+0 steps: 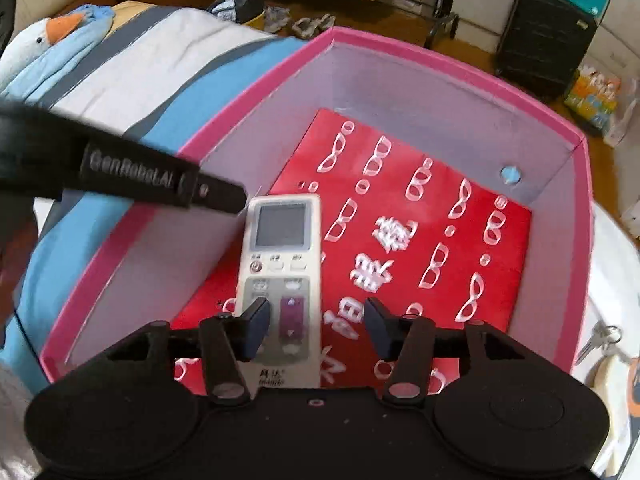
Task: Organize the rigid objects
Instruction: 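Lower the white remote into the pink box and open the right tool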
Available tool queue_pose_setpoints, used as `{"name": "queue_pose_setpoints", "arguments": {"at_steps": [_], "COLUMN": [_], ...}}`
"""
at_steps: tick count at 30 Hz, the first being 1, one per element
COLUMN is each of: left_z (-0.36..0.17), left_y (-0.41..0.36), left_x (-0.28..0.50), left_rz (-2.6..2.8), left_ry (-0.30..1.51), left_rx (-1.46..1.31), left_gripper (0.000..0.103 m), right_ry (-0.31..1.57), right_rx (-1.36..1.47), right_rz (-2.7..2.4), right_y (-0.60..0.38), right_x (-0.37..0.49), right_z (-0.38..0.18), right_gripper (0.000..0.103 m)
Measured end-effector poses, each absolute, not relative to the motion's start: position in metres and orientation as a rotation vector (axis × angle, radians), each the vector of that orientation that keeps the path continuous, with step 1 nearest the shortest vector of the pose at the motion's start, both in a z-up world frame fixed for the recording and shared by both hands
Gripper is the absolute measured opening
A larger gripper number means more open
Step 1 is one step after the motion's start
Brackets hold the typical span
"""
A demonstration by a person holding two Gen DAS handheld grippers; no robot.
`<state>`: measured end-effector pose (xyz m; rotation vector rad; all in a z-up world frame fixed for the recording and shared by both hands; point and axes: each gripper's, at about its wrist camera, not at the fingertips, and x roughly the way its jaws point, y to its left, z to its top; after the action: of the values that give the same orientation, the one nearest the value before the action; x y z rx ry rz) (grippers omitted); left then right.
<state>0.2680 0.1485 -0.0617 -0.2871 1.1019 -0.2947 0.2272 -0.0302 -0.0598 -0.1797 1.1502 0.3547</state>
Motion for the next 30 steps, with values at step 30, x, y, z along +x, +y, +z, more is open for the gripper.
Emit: {"name": "queue_pose_setpoints", "arguments": {"at_steps": [30], "left_z": [-0.046], "left_y": [0.137], "left_x": [0.250], "left_rz": [-0.381], "left_ry": [1.089], "left_rx": [-0.076], "left_gripper": [0.010], "right_ry": [1.165], "right_rx": [0.121], "right_rz": [0.311], "right_y": [-0.070], "right_x": [0.216], "right_z": [-0.045], "right_gripper": [0.043]}}
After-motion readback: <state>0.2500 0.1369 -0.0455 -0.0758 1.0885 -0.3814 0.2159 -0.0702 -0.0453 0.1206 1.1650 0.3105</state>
